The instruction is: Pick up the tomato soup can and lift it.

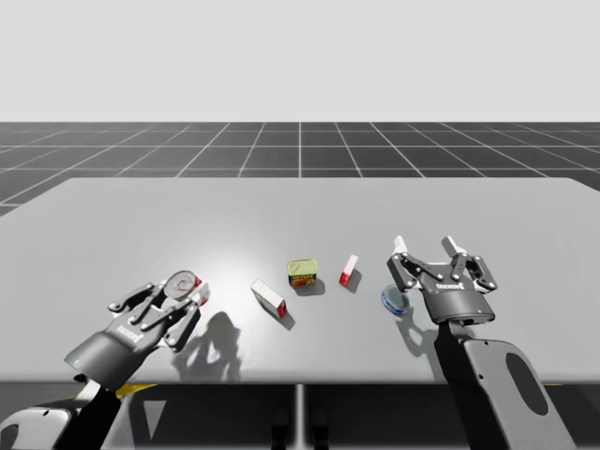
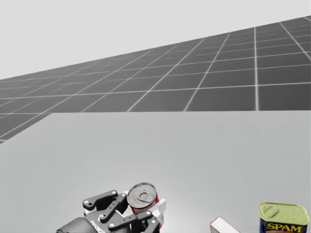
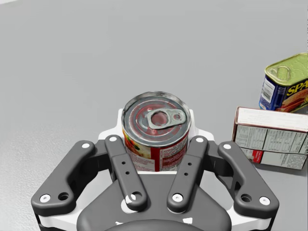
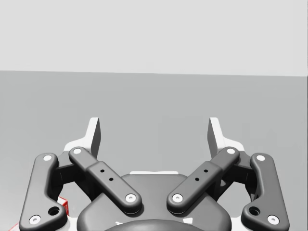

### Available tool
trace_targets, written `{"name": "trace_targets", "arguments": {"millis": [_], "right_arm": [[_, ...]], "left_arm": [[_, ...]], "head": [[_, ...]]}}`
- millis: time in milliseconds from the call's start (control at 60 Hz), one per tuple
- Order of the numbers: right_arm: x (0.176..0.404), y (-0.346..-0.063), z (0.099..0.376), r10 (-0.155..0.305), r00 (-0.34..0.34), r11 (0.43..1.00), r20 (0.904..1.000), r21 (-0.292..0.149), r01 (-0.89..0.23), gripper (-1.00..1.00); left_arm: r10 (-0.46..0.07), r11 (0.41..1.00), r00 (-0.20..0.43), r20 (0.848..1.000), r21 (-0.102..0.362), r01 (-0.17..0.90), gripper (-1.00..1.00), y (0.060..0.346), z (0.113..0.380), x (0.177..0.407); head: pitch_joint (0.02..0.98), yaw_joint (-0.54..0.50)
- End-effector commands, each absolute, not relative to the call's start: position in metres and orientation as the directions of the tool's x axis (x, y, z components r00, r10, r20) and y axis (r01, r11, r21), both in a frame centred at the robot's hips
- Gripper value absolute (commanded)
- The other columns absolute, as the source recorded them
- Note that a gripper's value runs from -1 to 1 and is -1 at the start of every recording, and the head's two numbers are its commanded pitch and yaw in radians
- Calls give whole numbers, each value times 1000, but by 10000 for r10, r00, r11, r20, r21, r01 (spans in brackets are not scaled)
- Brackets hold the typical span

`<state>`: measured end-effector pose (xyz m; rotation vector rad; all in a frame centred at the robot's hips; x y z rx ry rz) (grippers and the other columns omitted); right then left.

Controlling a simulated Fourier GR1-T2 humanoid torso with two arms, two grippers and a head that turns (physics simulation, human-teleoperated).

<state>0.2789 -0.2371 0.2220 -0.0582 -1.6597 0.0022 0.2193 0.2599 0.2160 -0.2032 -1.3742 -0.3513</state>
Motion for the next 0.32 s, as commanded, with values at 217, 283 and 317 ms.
{"name": "trace_targets", "arguments": {"millis": [217,283,317], "right_arm": [[279,-239,222,471,-931,9984,9945,-438,371,-1000],[279,-240,222,466,-985,9987,9940,-442,269,-1000],[280,-241,221,504,-1070,9987,9930,-490,160,-1000]], "left_arm": [[-1064,8926,-923,9900,1360,4298,1000,250,314,226],[-971,8937,-1264,9872,1424,4256,1000,249,328,225],[-882,8948,-1544,9841,1463,4218,1000,248,339,224]], "head": [[467,417],[465,415],[466,413]]}}
